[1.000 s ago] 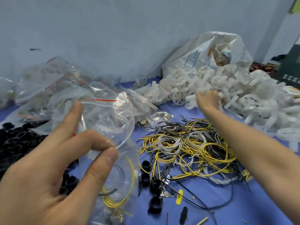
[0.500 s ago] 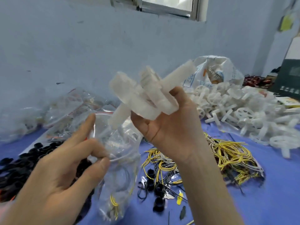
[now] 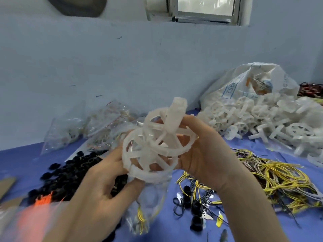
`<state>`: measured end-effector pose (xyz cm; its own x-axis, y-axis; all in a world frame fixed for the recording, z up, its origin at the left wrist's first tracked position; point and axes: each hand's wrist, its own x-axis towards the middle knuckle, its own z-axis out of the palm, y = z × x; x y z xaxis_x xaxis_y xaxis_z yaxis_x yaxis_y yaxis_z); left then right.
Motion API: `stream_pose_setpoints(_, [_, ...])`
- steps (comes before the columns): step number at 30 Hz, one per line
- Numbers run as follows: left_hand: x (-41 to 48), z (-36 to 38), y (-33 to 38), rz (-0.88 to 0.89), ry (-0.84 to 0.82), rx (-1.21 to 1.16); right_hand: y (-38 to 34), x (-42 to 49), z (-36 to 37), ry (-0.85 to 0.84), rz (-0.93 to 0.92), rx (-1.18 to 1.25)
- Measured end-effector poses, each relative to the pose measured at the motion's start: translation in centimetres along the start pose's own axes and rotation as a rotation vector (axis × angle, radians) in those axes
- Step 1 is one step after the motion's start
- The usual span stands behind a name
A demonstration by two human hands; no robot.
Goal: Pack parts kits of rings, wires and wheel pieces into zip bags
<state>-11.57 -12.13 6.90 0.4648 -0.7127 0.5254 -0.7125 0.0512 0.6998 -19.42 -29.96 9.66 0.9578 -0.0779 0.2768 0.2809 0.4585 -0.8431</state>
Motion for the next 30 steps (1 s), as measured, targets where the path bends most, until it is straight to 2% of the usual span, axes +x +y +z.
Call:
stream_pose_setpoints(2, [-0.2, 0.0, 0.6, 0.080, -0.036, 0.000, 0.1, 0.2, -0.3, 0.012, -0.019, -0.016])
stream_pose_setpoints(9, [-0.8, -0.4, 0.2, -0.037, -0.008, 0.046, 0.3, 0.5, -1.3, 0.059, -0.103, -0.082])
stream_pose_setpoints(20, [-0.9, -0.6, -0.1, -0.067, -0.018, 0.130, 1.0, 0.4, -0.7, 0.205, -0.042, -0.511])
stream_pose_setpoints(27, [-0.9, -0.7, 0.0, -0.077, -0.023, 0.099, 0.7, -0.4, 0.5, 0.304, -0.203, -0.733])
stream_pose_setpoints(30, [-1.0, -0.7, -0.1, -0.082, -0.024, 0.092, 0.2, -0.6, 0.9, 0.446, -0.401, -0.774])
